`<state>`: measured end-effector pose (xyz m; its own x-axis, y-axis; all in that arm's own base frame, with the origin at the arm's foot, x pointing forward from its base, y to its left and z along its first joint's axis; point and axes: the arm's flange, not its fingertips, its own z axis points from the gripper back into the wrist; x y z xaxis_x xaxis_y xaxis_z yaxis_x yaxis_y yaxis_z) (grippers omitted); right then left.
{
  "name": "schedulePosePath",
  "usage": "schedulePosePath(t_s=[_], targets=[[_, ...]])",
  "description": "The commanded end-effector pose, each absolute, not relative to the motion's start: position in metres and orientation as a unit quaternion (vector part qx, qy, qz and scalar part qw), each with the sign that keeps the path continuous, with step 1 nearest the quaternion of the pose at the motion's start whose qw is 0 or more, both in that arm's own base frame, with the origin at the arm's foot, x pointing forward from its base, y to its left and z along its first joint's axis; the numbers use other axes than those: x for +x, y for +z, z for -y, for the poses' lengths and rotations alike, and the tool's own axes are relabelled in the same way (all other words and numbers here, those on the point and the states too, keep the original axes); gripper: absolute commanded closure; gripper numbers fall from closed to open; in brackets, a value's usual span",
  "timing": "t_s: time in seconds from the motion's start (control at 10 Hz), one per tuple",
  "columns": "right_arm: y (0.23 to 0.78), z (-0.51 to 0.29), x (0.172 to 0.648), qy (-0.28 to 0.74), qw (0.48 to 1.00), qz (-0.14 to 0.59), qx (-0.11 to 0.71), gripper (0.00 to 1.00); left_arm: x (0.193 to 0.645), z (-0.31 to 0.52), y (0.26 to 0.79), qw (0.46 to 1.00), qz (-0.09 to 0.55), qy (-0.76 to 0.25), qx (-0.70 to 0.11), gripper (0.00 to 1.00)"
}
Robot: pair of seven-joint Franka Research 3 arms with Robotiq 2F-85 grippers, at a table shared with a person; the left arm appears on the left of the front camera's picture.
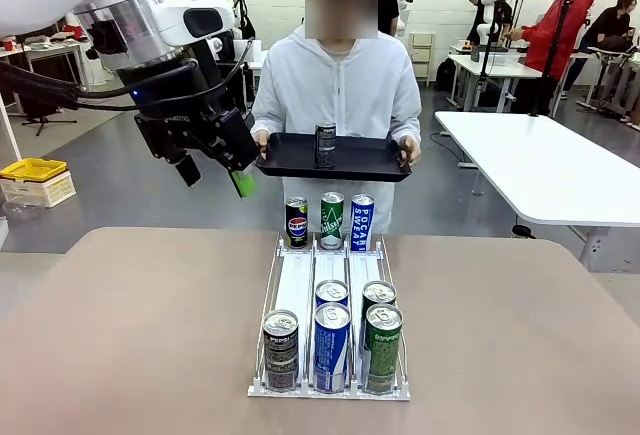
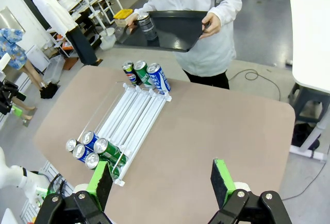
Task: Retrieve and hand over the desired beverage to the person.
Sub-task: Pick up another can of the same type that the person held from the Automatic Can Dispenser.
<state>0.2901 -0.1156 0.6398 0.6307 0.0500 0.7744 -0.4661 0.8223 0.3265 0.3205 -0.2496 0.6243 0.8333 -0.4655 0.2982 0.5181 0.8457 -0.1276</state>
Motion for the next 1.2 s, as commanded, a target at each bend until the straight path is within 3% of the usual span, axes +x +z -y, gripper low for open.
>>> schedulePosePath(t_s=[0.0, 0.3, 0.6, 0.9, 1.1], targets=[[0.639, 0.115, 0.292, 0.153, 0.860, 0.404, 0.272, 0.00, 0.315, 0.251, 0.616, 0.949, 0.132, -0.263, -0.111, 0.00], [0.639, 0.115, 0.292, 0.153, 0.860, 0.404, 0.272, 0.00, 0.321, 0.307, 0.606, 0.968, 0.071, -0.237, -0.044, 0.00], [0.639, 0.115, 0.292, 0.153, 0.860, 0.404, 0.272, 0.00, 0.324, 0.381, 0.574, 0.994, 0.040, -0.091, 0.033, 0.00], [0.639, 0.115, 0.292, 0.153, 0.860, 0.404, 0.272, 0.00, 0.336, 0.404, 0.549, 0.998, 0.040, -0.057, 0.002, 0.00], [0.639, 0.115, 0.292, 0.153, 0.860, 0.404, 0.272, 0.00, 0.347, 0.410, 0.534, 0.999, 0.032, 0.020, -0.016, 0.00]])
